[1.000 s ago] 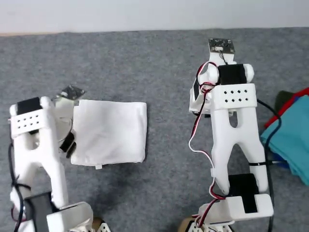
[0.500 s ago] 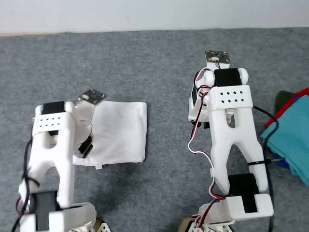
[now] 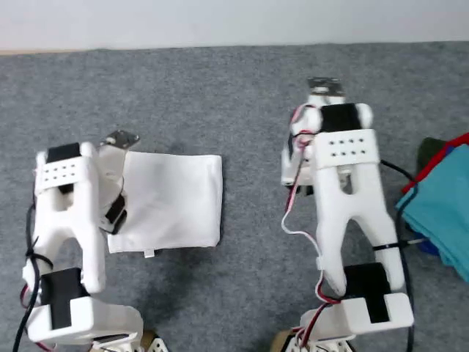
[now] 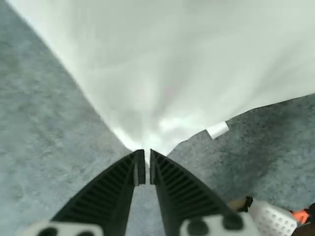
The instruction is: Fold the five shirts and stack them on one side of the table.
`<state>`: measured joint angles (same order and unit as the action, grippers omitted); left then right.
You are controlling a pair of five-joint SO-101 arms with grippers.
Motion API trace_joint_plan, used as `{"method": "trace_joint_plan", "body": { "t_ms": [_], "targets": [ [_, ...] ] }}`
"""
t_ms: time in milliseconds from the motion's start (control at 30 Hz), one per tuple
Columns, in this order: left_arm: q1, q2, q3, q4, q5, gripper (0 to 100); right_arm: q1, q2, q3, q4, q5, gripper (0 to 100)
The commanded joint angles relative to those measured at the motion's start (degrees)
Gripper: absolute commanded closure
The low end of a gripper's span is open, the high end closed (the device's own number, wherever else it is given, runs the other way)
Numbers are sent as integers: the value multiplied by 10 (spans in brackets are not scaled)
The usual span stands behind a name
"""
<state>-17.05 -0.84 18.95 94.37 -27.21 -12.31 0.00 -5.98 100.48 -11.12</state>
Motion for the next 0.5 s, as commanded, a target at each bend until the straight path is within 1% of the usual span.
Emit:
{"method": "trace_joint_plan", "body": {
  "t_ms": [0,67,167,233,300,367,467],
  "targets": [
    [0,-69,-88,48,0,971,-59,-29,3,21,0,935],
    [0,-124,-113,58,3,971,-98,-26,4,21,0,935],
    [0,-209,-117,58,34,971,-142,-25,4,20,-4,935],
    [-4,-262,-106,60,55,971,-153,-25,1,19,-38,935],
    [-29,-309,-93,60,70,970,-157,-24,3,10,-76,935],
    [-69,-347,-79,60,72,970,-162,-22,9,-12,-103,934],
    [-140,-393,-46,60,64,969,-166,-15,30,-80,-131,934]
  ]
}}
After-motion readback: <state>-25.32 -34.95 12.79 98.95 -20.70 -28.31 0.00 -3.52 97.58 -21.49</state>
